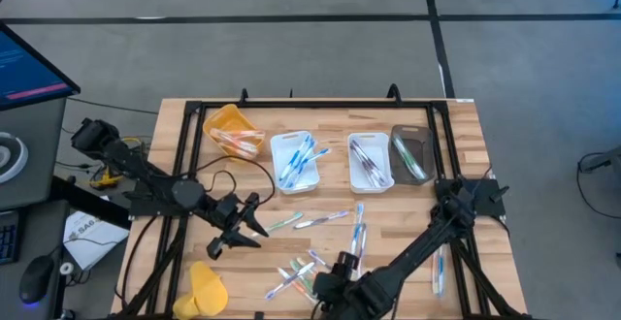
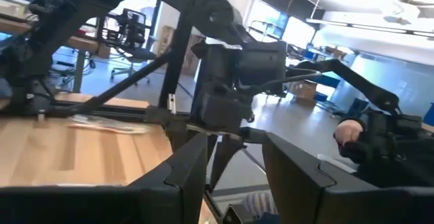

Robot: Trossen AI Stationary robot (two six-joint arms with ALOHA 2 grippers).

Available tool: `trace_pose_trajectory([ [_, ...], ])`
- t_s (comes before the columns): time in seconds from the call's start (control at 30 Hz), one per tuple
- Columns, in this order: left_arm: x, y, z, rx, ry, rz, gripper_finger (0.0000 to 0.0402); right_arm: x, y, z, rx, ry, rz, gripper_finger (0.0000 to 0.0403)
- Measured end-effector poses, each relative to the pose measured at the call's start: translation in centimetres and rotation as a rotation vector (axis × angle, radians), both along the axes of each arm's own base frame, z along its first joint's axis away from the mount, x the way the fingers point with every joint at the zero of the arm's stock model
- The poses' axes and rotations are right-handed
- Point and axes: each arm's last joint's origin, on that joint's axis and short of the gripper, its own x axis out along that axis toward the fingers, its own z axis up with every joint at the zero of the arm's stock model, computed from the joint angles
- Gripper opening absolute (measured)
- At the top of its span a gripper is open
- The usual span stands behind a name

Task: Pick & Place Toothbrushes
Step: Put the middle orange toothbrush into the orange bin

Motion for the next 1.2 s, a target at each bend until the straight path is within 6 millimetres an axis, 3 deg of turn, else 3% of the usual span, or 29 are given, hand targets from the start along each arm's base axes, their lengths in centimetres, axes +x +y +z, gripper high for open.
trace_pose_trajectory([
  [0.37, -0.3, -0.5, 0.0, 0.009, -0.005, -0.143, 0.0136, 1.5, 1.1, -5.4, -0.007, 0.097, 0.097, 0.0234],
  [0.57, -0.3, -0.5, 0.1, 0.008, -0.01, -0.155, 0.0136, 1.6, 0.0, -6.1, -0.01, 0.166, 0.011, 0.0234],
  [1.2, -0.3, -0.5, 0.3, -0.026, -0.025, -0.156, 0.0136, 1.8, -0.4, -6.2, 0.04, 0.182, -0.089, 0.0234],
])
